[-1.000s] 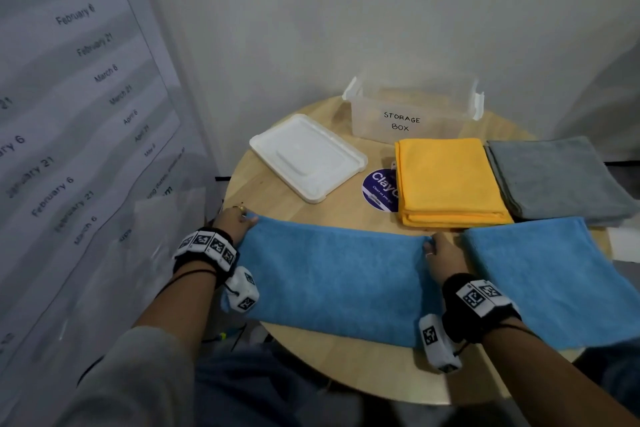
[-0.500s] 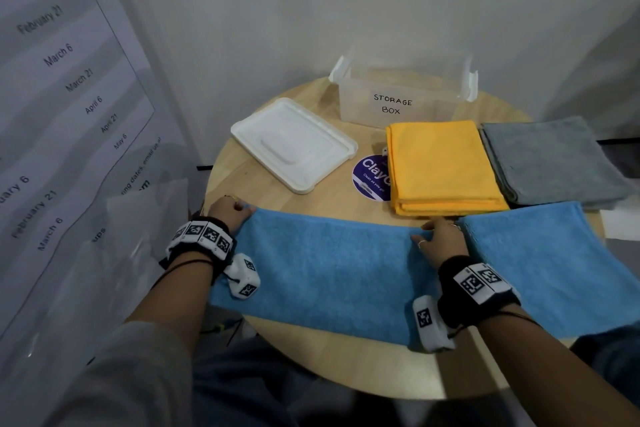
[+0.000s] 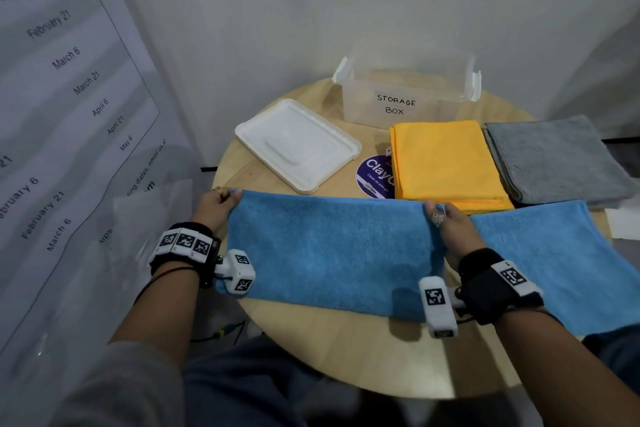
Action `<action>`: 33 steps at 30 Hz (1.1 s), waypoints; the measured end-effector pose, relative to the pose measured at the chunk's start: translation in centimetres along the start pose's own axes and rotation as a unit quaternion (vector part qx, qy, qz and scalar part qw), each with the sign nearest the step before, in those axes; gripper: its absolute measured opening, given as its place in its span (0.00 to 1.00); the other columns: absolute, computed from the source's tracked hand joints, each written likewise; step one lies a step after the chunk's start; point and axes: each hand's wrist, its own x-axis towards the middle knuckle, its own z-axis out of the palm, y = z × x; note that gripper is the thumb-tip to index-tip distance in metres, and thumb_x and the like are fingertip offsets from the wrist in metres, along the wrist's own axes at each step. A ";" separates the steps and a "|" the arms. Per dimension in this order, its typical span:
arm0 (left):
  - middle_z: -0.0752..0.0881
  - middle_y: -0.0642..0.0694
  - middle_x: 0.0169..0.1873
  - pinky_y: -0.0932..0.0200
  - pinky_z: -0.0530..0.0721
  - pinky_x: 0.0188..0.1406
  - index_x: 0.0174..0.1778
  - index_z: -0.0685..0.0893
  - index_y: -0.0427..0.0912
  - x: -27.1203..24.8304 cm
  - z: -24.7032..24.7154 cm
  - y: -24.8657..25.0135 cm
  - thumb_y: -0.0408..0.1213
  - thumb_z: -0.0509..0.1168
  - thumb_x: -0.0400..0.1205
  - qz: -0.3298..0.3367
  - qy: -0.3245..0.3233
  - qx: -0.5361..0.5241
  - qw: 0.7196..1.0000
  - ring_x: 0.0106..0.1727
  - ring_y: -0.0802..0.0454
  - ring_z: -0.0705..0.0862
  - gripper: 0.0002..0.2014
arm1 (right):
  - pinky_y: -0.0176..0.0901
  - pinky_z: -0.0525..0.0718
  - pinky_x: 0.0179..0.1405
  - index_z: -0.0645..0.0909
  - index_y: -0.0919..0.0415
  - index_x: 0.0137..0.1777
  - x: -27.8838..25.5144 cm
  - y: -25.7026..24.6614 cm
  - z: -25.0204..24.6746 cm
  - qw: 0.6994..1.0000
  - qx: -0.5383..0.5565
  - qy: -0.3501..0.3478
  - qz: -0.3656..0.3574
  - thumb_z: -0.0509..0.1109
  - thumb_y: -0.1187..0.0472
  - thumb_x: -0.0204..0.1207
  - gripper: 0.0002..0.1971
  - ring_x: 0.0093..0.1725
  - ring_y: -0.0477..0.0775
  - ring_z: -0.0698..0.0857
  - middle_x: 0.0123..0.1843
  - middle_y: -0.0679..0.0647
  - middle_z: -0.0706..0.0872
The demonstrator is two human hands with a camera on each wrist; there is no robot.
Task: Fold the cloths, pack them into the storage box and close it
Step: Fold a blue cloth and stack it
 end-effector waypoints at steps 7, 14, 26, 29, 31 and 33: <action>0.89 0.54 0.26 0.64 0.87 0.38 0.41 0.85 0.43 -0.7 -0.9 0.3 0.36 0.64 0.83 -0.011 0.025 -0.059 0.998 0.39 0.51 0.87 0.07 | 0.54 0.84 0.59 0.81 0.70 0.60 0.1 0.3 -0.8 0.997 0.069 0.022 0.005 0.74 0.59 0.73 0.19 0.50 0.57 0.86 0.54 0.64 0.87; 0.90 0.50 0.32 0.67 0.86 0.36 0.46 0.86 0.39 -1.9 -1.1 2.1 0.34 0.63 0.84 0.013 0.034 -0.090 0.995 0.38 0.54 0.86 0.07 | 0.34 0.83 0.36 0.83 0.73 0.47 -0.5 -1.4 -0.9 0.996 0.030 0.056 -0.056 0.70 0.53 0.76 0.18 0.41 0.55 0.84 0.40 0.61 0.85; 0.36 0.46 0.83 0.37 0.44 0.79 0.83 0.46 0.55 -10.8 10.8 1.8 0.46 0.51 0.87 0.079 -0.106 0.390 0.911 0.83 0.39 0.36 0.30 | 0.50 0.79 0.56 0.75 0.75 0.63 -1.9 2.4 -0.9 0.927 -0.370 0.046 0.049 0.69 0.49 0.77 0.28 0.58 0.65 0.82 0.59 0.68 0.83; 0.26 0.48 0.79 0.31 0.35 0.76 0.81 0.39 0.63 -14.3 14.4 0.2 0.60 0.48 0.84 -0.008 -0.228 0.440 0.869 0.80 0.37 0.27 0.33 | 0.45 0.78 0.47 0.73 0.73 0.63 -3.3 4.0 -0.7 0.909 -0.409 0.015 0.083 0.76 0.51 0.70 0.30 0.57 0.63 0.83 0.57 0.64 0.83; 0.22 0.48 0.77 0.29 0.32 0.74 0.79 0.34 0.65 -15.0 15.0 -0.6 0.65 0.49 0.81 -0.011 -0.241 0.474 0.847 0.78 0.36 0.24 0.37 | 0.42 0.76 0.46 0.75 0.70 0.62 -4.2 4.2 -0.6 0.890 -0.448 -0.008 0.085 0.76 0.52 0.71 0.27 0.58 0.62 0.83 0.59 0.63 0.83; 0.21 0.48 0.77 0.30 0.32 0.74 0.79 0.34 0.65 -15.4 14.7 -0.9 0.67 0.50 0.80 -0.002 -0.245 0.484 0.840 0.78 0.37 0.23 0.39 | 0.43 0.79 0.45 0.79 0.67 0.55 -4.8 4.4 -1.1 0.889 -0.445 -0.040 0.097 0.74 0.52 0.72 0.20 0.52 0.60 0.84 0.56 0.62 0.85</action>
